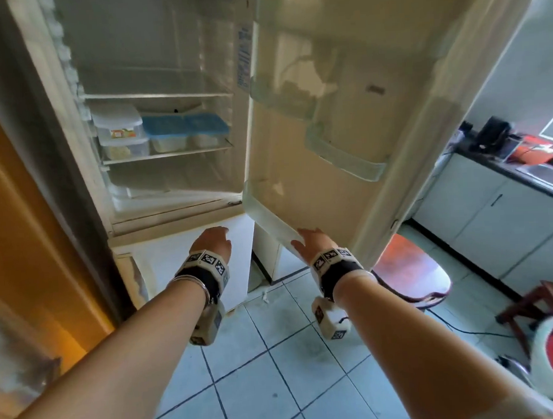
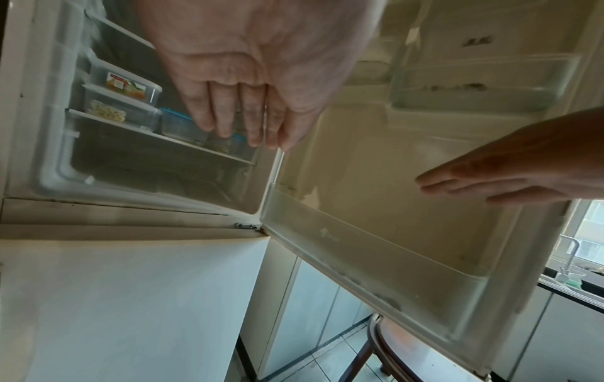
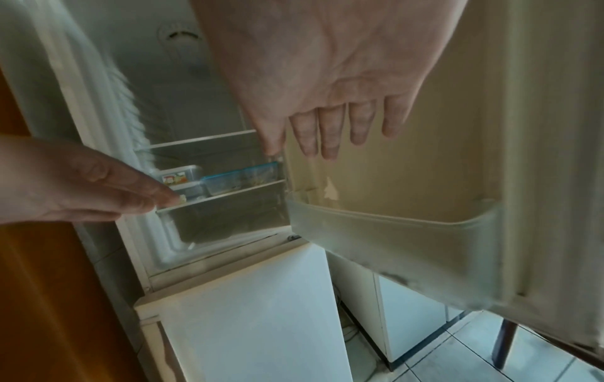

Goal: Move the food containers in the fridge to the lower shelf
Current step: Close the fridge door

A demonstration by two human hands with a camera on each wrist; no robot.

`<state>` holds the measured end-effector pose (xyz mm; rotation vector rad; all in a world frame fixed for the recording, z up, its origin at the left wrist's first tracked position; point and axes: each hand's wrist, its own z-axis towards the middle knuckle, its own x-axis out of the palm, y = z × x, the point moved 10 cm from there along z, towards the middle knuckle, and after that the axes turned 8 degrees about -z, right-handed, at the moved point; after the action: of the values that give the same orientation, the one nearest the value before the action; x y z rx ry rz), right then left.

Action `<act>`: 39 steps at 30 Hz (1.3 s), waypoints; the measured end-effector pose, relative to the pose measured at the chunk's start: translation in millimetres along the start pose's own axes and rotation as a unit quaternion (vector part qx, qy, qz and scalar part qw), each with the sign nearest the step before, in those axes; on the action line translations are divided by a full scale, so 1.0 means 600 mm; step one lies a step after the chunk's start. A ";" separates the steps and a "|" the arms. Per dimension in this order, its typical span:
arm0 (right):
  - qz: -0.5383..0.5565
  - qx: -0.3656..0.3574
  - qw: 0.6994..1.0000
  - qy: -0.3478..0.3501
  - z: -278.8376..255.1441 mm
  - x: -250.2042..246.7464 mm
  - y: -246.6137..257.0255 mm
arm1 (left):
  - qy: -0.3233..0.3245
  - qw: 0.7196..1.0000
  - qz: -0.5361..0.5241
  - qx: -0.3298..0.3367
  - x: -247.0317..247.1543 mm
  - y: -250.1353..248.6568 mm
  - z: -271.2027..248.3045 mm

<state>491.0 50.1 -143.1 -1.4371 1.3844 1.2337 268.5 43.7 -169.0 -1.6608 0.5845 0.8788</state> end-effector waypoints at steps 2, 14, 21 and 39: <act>-0.001 0.010 1.000 -0.021 -0.022 -0.029 -0.045 | -0.005 1.000 -0.001 0.002 0.008 -0.024 -0.006; 0.043 0.165 0.968 -0.184 -0.095 -0.239 -0.349 | -0.030 0.999 0.023 0.022 0.050 -0.144 -0.048; 0.340 0.156 0.905 -0.202 -0.041 -0.260 -0.355 | -0.032 0.999 0.039 0.013 0.054 -0.142 -0.055; 0.251 -0.095 0.949 -0.166 -0.069 -0.177 -0.132 | -0.085 0.995 0.035 -0.041 0.003 -0.084 -0.100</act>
<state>581.3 44.0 -37.9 -0.9521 1.4679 1.8816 322.9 -0.3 -133.8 -1.6256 0.4977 1.0969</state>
